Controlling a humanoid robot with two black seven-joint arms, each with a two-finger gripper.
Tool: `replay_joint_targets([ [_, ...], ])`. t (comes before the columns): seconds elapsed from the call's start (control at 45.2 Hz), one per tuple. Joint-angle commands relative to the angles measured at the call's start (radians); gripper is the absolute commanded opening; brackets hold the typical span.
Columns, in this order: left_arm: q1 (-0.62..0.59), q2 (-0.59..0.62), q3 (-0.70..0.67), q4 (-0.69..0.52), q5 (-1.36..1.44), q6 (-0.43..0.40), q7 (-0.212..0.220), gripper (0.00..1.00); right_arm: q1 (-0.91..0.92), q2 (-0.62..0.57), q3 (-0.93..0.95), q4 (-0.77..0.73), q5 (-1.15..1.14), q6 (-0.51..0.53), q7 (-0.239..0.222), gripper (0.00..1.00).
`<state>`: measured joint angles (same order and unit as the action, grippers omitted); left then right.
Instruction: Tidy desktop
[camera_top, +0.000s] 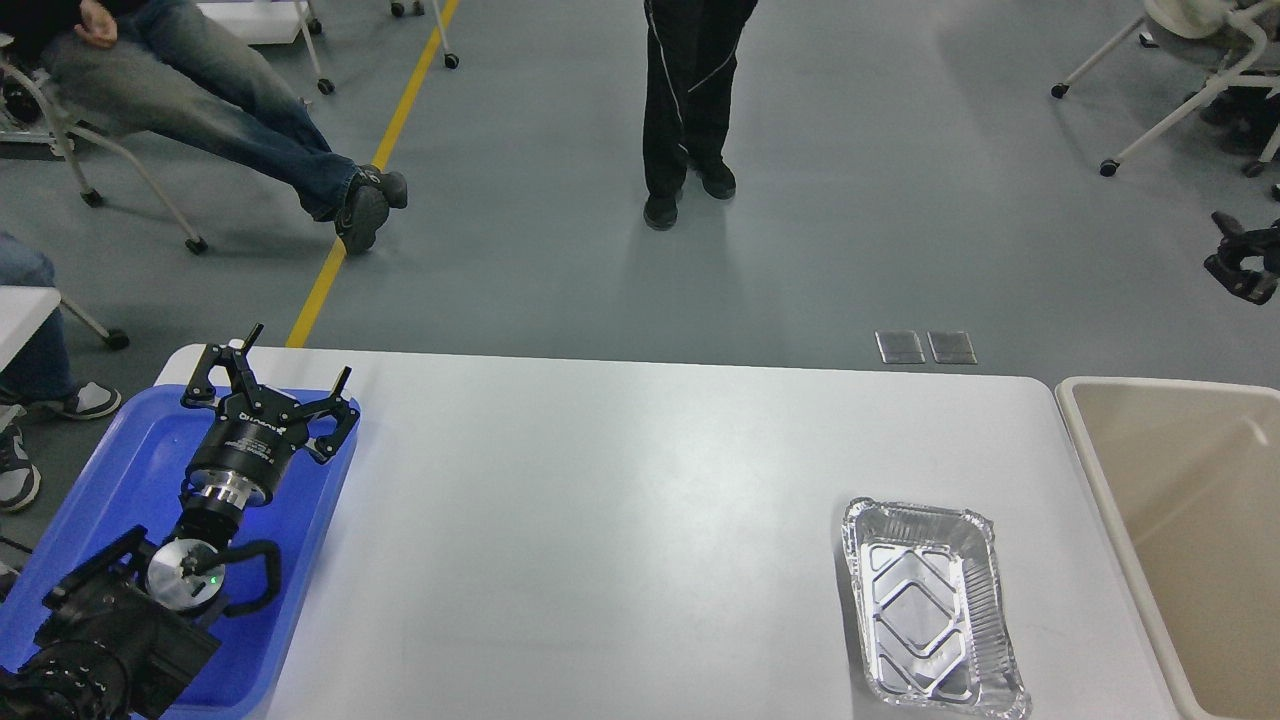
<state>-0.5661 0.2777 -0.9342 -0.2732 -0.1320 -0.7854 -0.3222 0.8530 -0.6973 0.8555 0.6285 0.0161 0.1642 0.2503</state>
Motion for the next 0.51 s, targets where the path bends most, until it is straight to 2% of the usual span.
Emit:
replay_joint_targets([
  [0.0, 0.0, 0.0, 0.0, 0.0, 0.0, 0.0, 0.0, 1.0, -0.115, 0.041, 0.138, 0.102, -0.005, 0.109, 0.153, 1.0],
  [0.199, 0.0, 0.0, 0.0, 0.0, 0.0, 0.0, 0.0, 1.0, -0.247, 0.159, 0.154, 0.097, -0.005, 0.11, 0.159, 1.0],
  [0.486, 0.0, 0.0, 0.0, -0.001, 0.0, 0.0, 0.0, 1.0, -0.35, 0.259, 0.132, 0.054, -0.008, 0.11, 0.159, 1.0],
])
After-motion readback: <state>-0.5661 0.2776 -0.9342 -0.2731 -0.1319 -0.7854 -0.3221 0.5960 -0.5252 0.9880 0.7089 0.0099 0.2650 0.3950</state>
